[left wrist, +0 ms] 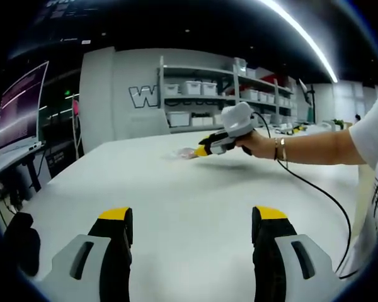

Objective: Open the resealable bag by pulling the two sides of the seal apart until the entire bag opening is separated and visibly accessible.

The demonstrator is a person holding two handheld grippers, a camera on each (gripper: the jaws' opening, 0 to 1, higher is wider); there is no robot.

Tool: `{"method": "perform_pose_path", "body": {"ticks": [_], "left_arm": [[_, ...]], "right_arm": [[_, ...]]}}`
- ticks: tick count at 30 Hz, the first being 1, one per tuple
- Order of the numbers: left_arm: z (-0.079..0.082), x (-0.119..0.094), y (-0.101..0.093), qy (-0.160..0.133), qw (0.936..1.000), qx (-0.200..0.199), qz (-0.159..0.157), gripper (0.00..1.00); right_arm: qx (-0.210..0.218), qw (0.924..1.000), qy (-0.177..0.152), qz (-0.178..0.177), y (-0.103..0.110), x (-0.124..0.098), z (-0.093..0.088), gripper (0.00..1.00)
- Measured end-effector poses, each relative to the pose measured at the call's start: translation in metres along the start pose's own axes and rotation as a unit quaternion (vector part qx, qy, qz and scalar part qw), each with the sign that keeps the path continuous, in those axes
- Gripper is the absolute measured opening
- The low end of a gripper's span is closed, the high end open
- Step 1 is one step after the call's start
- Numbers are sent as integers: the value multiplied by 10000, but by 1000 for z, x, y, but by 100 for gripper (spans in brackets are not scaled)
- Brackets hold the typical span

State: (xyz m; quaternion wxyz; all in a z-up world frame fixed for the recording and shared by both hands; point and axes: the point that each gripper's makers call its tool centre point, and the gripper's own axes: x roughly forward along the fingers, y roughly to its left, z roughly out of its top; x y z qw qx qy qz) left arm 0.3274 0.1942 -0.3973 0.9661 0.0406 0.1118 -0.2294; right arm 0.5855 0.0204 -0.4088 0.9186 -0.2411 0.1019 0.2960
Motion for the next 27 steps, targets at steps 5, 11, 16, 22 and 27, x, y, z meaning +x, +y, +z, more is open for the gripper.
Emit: {"method": "perform_pose_path", "body": {"ticks": [5, 11, 16, 22, 27], "left_arm": [[0, -1, 3, -7, 10000, -10, 25, 76], [1, -2, 5, -22, 10000, -9, 47, 76], [0, -2, 6, -20, 10000, -29, 63, 76], [0, -3, 8, -25, 10000, -31, 91, 76], [1, -5, 10, -36, 9999, -28, 133, 76]], "right_arm": [[-149, 9998, -48, 96, 4, 5, 4, 25], [-926, 9956, -48, 159, 13, 11, 8, 25], [-1421, 9896, -50, 225, 22, 16, 12, 25], [-2125, 9768, -21, 247, 31, 23, 14, 25], [-2231, 9745, 0, 250, 34, 27, 13, 25]]}}
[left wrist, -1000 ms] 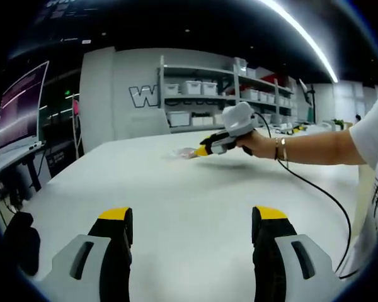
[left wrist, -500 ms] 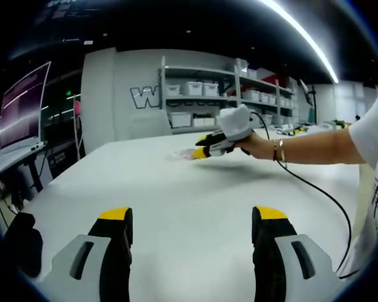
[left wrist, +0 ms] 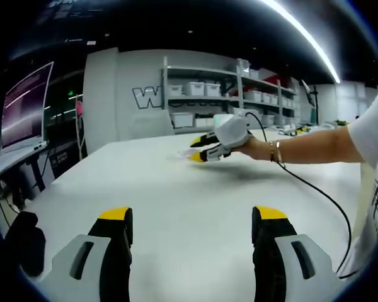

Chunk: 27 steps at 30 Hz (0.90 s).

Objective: Open the resealable bag by pulling the two sides of the seal apart until the entire bag opening is separated and visibly accessible.

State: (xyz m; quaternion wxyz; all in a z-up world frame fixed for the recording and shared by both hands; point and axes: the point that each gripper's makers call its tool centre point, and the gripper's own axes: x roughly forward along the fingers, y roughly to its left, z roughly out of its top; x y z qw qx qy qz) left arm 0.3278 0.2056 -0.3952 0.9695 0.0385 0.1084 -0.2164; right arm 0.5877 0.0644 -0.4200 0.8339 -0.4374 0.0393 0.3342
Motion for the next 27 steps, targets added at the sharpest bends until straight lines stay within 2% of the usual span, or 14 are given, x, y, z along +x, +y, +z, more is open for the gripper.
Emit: {"method": "perform_pose_path", "body": {"ticks": [4, 9, 16, 27], "left_arm": [[0, 0, 2, -7, 10000, -17, 34, 76], [-1, 1, 3, -6, 10000, -30, 37, 76], [0, 1, 7, -28, 10000, -54, 68, 76], [-3, 1, 11, -26, 9999, -96, 89, 76]], "right_arm": [[-324, 9995, 54, 24, 4, 4, 1, 25], [-397, 9992, 27, 21, 4, 7, 6, 25], [-515, 9986, 93, 17, 1, 14, 1, 25], [-579, 9982, 141, 22, 4, 19, 3, 25]]}}
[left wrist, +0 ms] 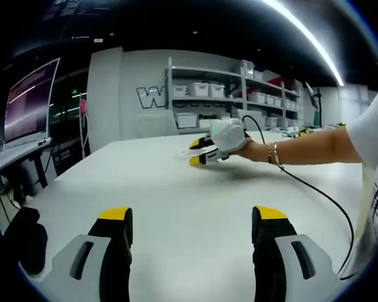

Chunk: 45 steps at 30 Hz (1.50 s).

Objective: Open the resealable bag by pulling the two sides of the seal apart until the entire bag opening is separated and visibly accessible.

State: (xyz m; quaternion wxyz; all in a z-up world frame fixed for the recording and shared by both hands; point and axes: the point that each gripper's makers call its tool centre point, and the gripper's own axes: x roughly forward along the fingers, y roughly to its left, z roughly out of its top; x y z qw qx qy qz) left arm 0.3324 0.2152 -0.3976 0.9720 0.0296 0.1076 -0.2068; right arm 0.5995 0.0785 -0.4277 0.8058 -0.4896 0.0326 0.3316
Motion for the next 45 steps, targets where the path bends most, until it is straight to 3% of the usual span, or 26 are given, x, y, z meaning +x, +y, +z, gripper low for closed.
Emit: {"method": "perform_pose_path", "body": {"ticks": [16, 24, 34, 45], "left_arm": [[0, -1, 4, -9, 10000, -20, 45, 76], [1, 1, 3, 4, 10000, -1, 37, 76], [1, 1, 3, -1, 10000, -1, 48, 76], [7, 0, -1, -28, 10000, 57, 19, 76]], "right_arm": [[-14, 9998, 69, -162, -5, 12, -2, 21], [189, 9997, 95, -133, -2, 18, -6, 5], [859, 9963, 40, -38, -4, 17, -11, 0], [1908, 9799, -339, -479, -46, -11, -8, 0]]}}
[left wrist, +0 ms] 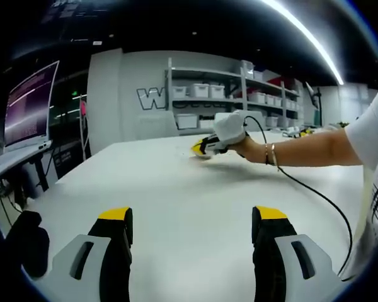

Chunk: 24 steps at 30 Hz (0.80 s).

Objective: Open the resealable bag by pulling the two sides of the seal apart until the entire bag opening is separated and visibly accessible.

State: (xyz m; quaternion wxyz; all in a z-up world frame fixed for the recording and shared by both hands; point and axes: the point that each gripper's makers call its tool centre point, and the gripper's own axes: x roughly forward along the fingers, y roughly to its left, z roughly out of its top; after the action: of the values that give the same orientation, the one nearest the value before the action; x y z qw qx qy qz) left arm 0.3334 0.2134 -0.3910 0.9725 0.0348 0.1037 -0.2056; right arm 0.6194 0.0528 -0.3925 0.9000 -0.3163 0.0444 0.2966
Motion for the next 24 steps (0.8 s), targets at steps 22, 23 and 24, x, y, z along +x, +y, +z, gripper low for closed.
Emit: {"method": "perform_pose_path", "body": {"ticks": [22, 23, 24], "left_arm": [[8, -11, -15, -94, 9999, 130, -16, 76], [8, -12, -15, -90, 9999, 134, -13, 76], [8, -13, -16, -87, 9999, 137, -11, 76]], "right_arm": [[934, 9919, -459, -729, -65, -43, 18, 0], [937, 9917, -471, -738, -66, -44, 19, 0], [942, 9916, -487, -743, -66, -45, 20, 0]]}}
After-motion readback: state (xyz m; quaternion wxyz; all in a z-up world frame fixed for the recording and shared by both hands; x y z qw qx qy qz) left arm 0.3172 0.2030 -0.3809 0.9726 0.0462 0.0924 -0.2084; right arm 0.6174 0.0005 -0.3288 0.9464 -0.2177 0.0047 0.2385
